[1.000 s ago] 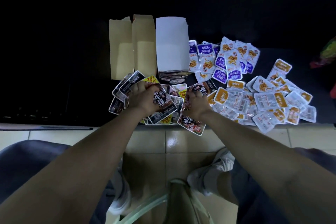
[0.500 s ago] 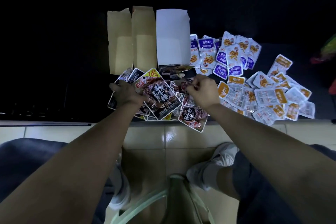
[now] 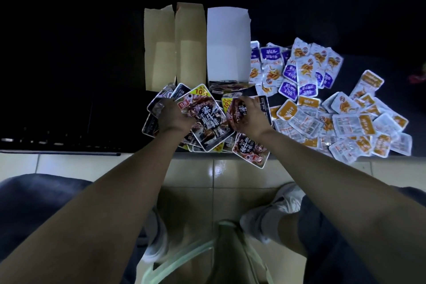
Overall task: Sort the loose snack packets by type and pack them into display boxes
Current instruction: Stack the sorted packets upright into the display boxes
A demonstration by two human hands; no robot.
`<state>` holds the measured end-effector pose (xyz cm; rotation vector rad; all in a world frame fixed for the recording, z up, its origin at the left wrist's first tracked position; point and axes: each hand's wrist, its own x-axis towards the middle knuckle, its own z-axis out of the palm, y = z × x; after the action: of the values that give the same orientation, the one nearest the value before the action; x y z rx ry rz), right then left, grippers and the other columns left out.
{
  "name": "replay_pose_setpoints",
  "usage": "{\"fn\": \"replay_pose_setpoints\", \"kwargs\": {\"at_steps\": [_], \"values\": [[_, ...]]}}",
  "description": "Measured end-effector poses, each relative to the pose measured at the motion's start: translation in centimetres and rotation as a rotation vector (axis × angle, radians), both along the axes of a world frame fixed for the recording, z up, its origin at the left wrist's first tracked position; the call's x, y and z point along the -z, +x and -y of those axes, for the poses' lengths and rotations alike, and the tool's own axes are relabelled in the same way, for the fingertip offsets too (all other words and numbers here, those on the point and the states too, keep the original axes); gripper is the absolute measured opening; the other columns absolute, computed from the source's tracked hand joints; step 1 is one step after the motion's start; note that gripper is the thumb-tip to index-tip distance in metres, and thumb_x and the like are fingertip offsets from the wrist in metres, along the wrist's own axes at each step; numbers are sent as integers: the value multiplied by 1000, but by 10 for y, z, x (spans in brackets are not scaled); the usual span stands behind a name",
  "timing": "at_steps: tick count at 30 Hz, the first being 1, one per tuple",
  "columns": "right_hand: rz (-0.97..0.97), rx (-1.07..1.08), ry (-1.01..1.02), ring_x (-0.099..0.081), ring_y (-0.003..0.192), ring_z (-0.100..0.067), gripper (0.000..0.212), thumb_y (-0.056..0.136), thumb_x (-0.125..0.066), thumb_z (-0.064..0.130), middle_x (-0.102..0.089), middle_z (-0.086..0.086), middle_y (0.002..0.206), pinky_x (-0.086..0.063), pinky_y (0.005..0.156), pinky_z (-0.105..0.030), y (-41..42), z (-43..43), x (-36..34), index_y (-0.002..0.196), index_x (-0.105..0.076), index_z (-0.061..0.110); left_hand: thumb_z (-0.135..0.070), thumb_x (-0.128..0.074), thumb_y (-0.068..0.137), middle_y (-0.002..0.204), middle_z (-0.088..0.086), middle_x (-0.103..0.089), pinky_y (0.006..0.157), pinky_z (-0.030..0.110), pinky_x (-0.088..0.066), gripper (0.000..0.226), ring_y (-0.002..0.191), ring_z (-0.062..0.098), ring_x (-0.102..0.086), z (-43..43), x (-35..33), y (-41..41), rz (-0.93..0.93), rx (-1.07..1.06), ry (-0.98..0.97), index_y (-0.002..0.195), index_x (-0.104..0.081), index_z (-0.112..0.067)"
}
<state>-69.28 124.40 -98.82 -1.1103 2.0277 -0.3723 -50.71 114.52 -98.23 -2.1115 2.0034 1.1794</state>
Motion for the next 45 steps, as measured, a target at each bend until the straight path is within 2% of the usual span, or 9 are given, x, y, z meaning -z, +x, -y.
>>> {"fn": "replay_pose_setpoints", "kwargs": {"at_steps": [8, 13, 17, 22, 27, 30, 34, 37, 45], "values": [[-378, -249, 164, -33, 127, -29, 99, 65, -77, 61, -36, -7, 137, -33, 105, -41, -6, 2, 8, 145, -31, 27, -12, -74, 79, 131, 20, -53, 87, 30, -42, 69, 119, 34, -52, 4, -3, 2, -131, -83, 27, 137, -38, 2], [-503, -146, 157, -43, 117, -28, 78, 70, -79, 50, -54, -7, 120, -35, 97, -38, -3, 0, 6, 127, -42, 12, -10, -71, 82, 129, 20, -53, 87, 33, -44, 66, 117, 35, -53, 0, -10, 4, -158, -47, 17, 137, -35, 1], [31, 212, 125, -64, 94, -28, 49, 75, -79, 39, -67, -9, 96, -49, 77, -34, -23, 2, -6, 102, -62, 2, -8, -66, 85, 138, 19, -43, 87, 37, -49, 73, 113, 34, -53, 0, -14, 5, -168, -37, 109, 144, -24, -3], [576, 334, 109, -47, 130, -27, 36, 85, -71, 34, -57, -8, 130, -37, 107, -42, -18, -5, -41, 115, -59, 20, 10, -64, 82, 129, 18, -49, 46, 28, -56, 63, 84, 30, -62, -6, -26, -5, -391, -137, 439, 135, -36, -7], [624, 355, 157, -46, 128, -24, 67, 87, -69, 29, -47, -5, 140, -37, 103, -37, 4, -9, -43, 142, -34, 14, -8, -54, 94, 91, 10, -65, 62, 36, -57, 27, 70, 21, -66, -23, -39, -17, -521, -44, 544, 121, -52, -13], [632, 494, 148, -57, 113, -31, 72, 81, -76, 30, -53, -15, 130, -48, 97, -52, 12, -12, -42, 135, -30, 15, -49, -67, 83, 109, 11, -66, 72, 38, -56, 55, 94, 28, -67, -24, -40, -17, -579, -28, 673, 127, -52, -20], [739, 445, 173, -57, 93, -24, 33, 92, -57, 12, -58, -19, 111, -50, 83, -37, 22, -4, -37, 123, -45, 11, -4, -78, 74, 115, 6, -67, 70, 25, -53, 62, 93, 19, -64, -28, -32, -16, -500, 53, 453, 129, -52, -16], [547, 383, 121, -51, 78, -20, 32, 97, -43, 7, -59, -13, 94, -41, 68, -29, 22, -1, -31, 128, -49, 5, -3, -73, 73, 113, 10, -65, 72, 25, -52, 53, 91, 22, -63, -17, -27, -1, -436, -87, 294, 122, -55, -9], [124, 145, 147, -58, 106, -29, 56, 87, -68, 33, -59, -10, 118, -43, 81, -31, 45, 10, 2, 131, -43, 10, -23, -76, 63, 109, 11, -69, 87, 42, -56, 57, 95, 25, -67, -4, -12, 54, -239, -343, 171, 116, -61, -7]]}}
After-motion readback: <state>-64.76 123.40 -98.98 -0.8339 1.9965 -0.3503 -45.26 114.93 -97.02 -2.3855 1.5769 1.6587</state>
